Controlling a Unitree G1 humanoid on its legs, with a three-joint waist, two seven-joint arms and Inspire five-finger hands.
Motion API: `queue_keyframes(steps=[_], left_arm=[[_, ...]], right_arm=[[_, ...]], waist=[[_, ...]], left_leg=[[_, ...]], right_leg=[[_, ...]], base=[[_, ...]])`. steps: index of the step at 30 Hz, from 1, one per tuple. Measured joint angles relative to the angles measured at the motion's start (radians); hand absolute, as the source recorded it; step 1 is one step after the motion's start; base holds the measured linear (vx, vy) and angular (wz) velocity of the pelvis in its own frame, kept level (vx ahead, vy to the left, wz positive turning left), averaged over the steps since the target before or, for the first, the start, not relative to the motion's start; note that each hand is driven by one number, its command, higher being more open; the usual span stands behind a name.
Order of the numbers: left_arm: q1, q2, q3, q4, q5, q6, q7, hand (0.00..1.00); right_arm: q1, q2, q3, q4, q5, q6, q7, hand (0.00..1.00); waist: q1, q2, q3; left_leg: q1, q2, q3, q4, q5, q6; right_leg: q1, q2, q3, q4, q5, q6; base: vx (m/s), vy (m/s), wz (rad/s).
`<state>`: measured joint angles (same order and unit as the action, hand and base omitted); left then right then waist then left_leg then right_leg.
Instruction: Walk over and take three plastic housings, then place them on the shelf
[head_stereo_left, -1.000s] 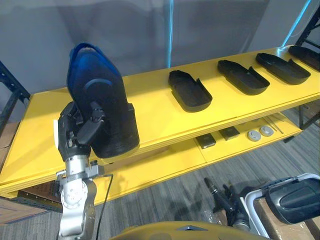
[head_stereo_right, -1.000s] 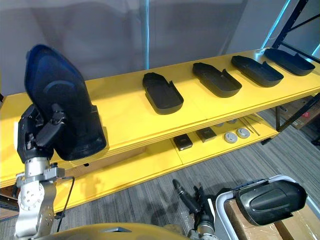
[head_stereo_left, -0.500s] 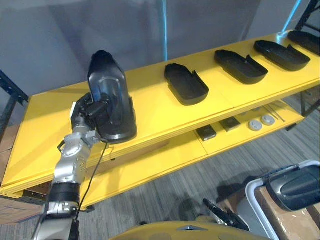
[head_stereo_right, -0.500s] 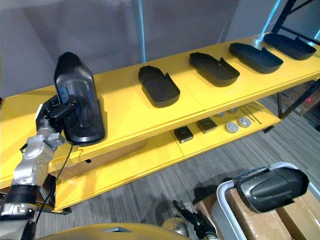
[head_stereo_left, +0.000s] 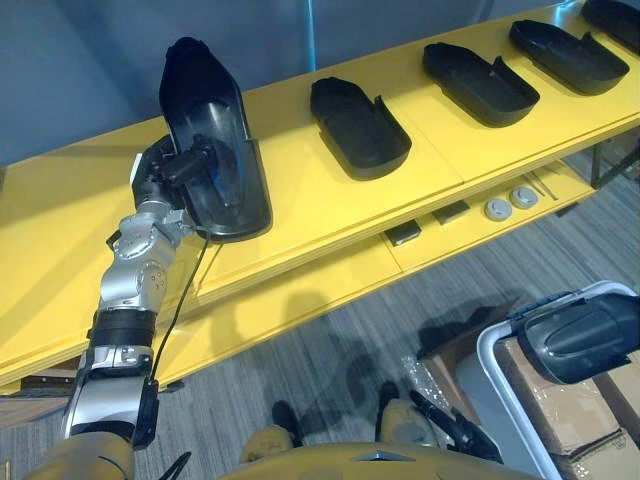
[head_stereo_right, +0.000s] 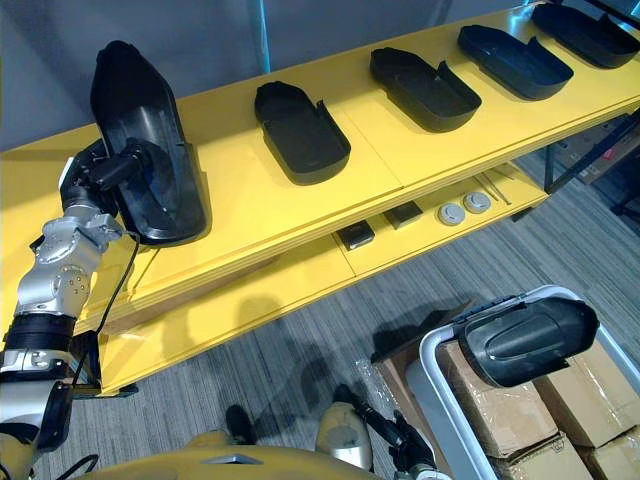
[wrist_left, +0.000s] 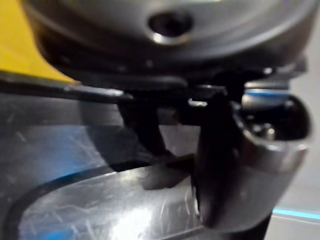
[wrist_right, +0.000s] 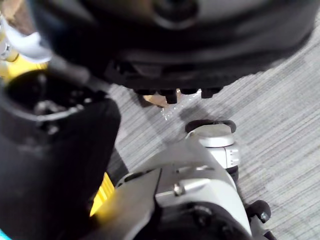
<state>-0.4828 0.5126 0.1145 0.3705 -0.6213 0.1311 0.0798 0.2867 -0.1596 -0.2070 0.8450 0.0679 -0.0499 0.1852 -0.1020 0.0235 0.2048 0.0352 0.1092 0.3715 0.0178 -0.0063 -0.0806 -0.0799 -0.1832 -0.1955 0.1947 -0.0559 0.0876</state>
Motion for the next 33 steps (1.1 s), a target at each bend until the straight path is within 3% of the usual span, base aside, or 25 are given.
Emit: queue_keyframes(steps=[5,6,18,23,28,33], left_arm=[[-0.054,0.000,0.001,0.076,-0.002,0.066,0.029,0.00],[-0.064,0.000,0.000,0.093,-0.002,0.073,0.029,1.00],[-0.111,0.000,0.000,0.108,0.006,0.087,0.040,1.00],[-0.118,-0.004,0.001,0.112,0.090,0.095,0.053,1.00],[-0.149,-0.004,0.008,0.113,0.167,0.154,0.103,1.00],[-0.158,-0.004,0.024,0.113,0.250,0.182,0.090,1.00]], right_arm=[[0.001,0.011,0.002,-0.038,0.037,0.001,-0.007,1.00],[0.000,0.010,0.002,-0.046,0.037,0.001,-0.008,1.00],[0.002,0.011,0.023,-0.064,0.099,0.021,-0.026,1.00],[0.003,0.011,0.025,-0.065,0.099,0.021,-0.027,1.00],[0.008,0.011,0.034,-0.066,0.102,0.021,-0.029,1.00],[0.012,0.011,0.043,-0.066,0.102,0.021,-0.040,1.00]], waist=[[-0.005,-0.002,0.020],[-0.007,-0.002,0.028],[-0.009,-0.003,0.053],[-0.008,-0.003,0.054],[-0.011,-0.002,0.056],[-0.010,0.000,0.056]], left_leg=[[-0.024,0.024,0.005,0.053,-0.026,-0.008],[-0.027,0.027,0.005,0.059,-0.027,-0.010],[-0.063,0.060,0.004,0.146,-0.081,-0.018],[-0.071,0.071,0.013,0.190,-0.110,-0.017],[-0.079,0.078,0.013,0.216,-0.127,-0.017],[-0.078,0.078,0.013,0.223,-0.131,-0.017]], right_leg=[[-0.004,0.013,0.007,0.005,-0.007,-0.011],[-0.008,0.015,0.006,0.011,-0.007,-0.010],[-0.008,0.031,0.012,0.014,-0.011,-0.017],[-0.005,0.034,0.024,0.017,-0.011,-0.018],[-0.008,0.034,0.026,0.029,-0.019,-0.021],[-0.006,0.034,0.026,0.032,-0.021,-0.021]], base=[[0.00,-0.004,-0.05],[0.00,0.000,0.00],[0.00,0.000,-0.01],[-0.01,0.016,-0.07],[0.00,0.000,0.00],[0.00,0.000,0.00]])
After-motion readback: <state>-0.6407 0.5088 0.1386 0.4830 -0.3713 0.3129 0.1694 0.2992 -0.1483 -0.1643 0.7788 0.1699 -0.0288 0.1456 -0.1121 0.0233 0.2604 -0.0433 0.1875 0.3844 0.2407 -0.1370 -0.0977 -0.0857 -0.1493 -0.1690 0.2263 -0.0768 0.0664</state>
